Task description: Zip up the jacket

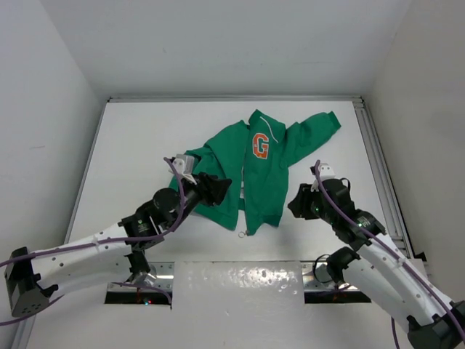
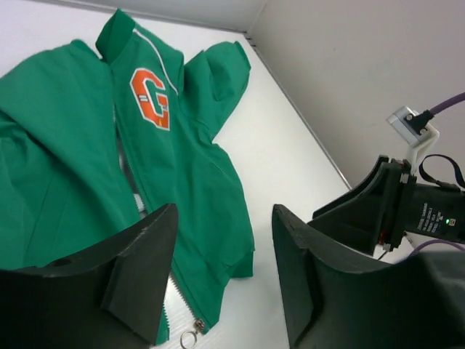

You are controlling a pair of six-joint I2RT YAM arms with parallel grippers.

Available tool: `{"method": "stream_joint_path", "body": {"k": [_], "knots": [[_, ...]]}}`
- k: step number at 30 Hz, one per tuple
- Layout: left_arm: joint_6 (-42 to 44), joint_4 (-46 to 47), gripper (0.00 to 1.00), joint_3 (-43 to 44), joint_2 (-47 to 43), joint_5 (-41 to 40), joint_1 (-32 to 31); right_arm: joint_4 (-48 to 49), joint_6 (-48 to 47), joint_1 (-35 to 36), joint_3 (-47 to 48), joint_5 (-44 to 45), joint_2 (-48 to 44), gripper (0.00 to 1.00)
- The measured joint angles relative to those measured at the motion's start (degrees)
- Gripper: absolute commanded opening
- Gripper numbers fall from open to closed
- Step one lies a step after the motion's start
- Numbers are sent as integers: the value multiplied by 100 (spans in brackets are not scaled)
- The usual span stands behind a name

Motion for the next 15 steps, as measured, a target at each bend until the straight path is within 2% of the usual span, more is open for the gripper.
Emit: {"method": "stream_joint_path", "body": {"k": [2, 3, 7, 15], "knots": [[-70, -39, 36, 4, 70, 0, 0, -2, 24, 0, -59, -120, 0, 1], [-92, -103, 25, 15, 162, 0, 0, 9, 96, 0, -81, -195, -11, 0], [-164, -422, 0, 17, 619, 33, 0, 186, 216, 0, -184, -494, -44, 0], [-214, -778, 0, -120, 1150, -76, -238, 577, 378, 214, -341, -804, 372, 0]]}}
